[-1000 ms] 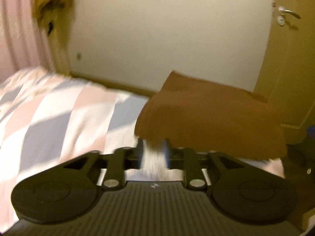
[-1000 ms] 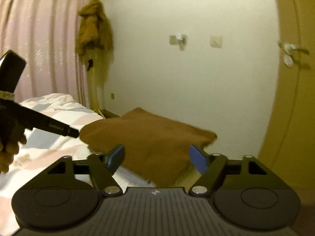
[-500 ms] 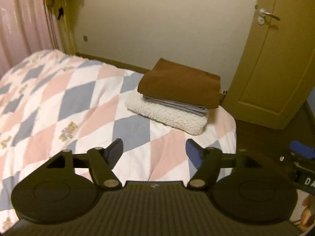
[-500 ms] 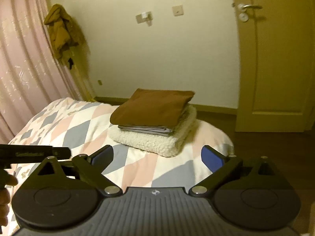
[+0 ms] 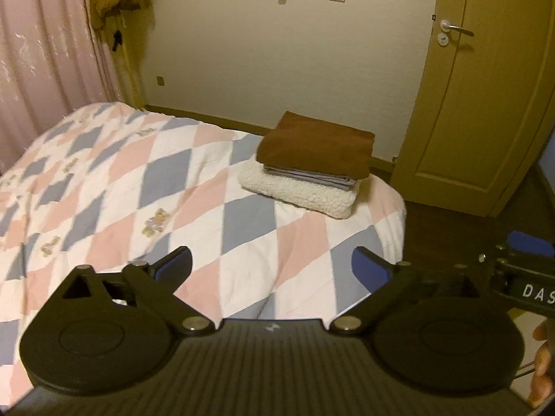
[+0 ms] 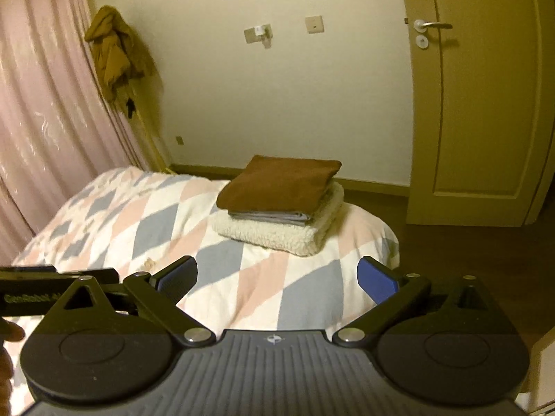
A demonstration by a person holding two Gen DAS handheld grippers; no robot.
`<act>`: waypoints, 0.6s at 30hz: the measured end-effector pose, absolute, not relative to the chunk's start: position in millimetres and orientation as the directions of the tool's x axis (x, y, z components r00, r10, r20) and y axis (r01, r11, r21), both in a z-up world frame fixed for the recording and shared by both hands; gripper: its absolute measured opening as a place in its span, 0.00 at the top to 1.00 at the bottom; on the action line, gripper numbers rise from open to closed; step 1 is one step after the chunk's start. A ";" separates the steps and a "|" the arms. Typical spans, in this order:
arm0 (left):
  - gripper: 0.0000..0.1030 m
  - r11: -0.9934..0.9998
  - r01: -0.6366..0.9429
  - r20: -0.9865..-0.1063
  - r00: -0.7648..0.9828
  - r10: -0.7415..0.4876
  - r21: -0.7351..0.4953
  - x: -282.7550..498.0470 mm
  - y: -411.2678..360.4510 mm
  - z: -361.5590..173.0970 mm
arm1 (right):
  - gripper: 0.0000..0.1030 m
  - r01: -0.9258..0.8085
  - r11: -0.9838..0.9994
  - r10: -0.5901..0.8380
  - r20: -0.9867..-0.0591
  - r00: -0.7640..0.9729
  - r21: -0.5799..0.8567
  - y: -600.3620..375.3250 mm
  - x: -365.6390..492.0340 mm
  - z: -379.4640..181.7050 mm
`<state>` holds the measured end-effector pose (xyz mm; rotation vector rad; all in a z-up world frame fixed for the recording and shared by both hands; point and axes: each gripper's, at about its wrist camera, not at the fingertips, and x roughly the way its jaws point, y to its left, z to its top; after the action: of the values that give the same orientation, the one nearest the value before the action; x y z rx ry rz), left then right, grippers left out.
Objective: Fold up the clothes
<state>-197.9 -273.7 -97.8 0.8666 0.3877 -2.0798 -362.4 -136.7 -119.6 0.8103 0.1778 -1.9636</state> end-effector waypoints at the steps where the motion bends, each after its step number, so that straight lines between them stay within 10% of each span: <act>1: 0.03 -0.606 0.794 -0.696 -0.410 -0.589 0.046 -196.5 -270.1 -95.9 | 0.02 0.829 -0.524 -0.723 -0.615 -0.314 0.193 -135.4 -360.4 -118.8; 18: 0.01 -0.549 0.819 -0.623 -0.344 -0.702 0.167 -194.8 -235.6 -66.9 | 0.00 0.802 -0.550 -0.756 -0.548 -0.358 0.235 -106.0 -360.1 -98.6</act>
<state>-194.8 -235.6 -66.9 0.8151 0.2156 -2.0000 -360.1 -106.0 -98.6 0.7635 0.0900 -2.0143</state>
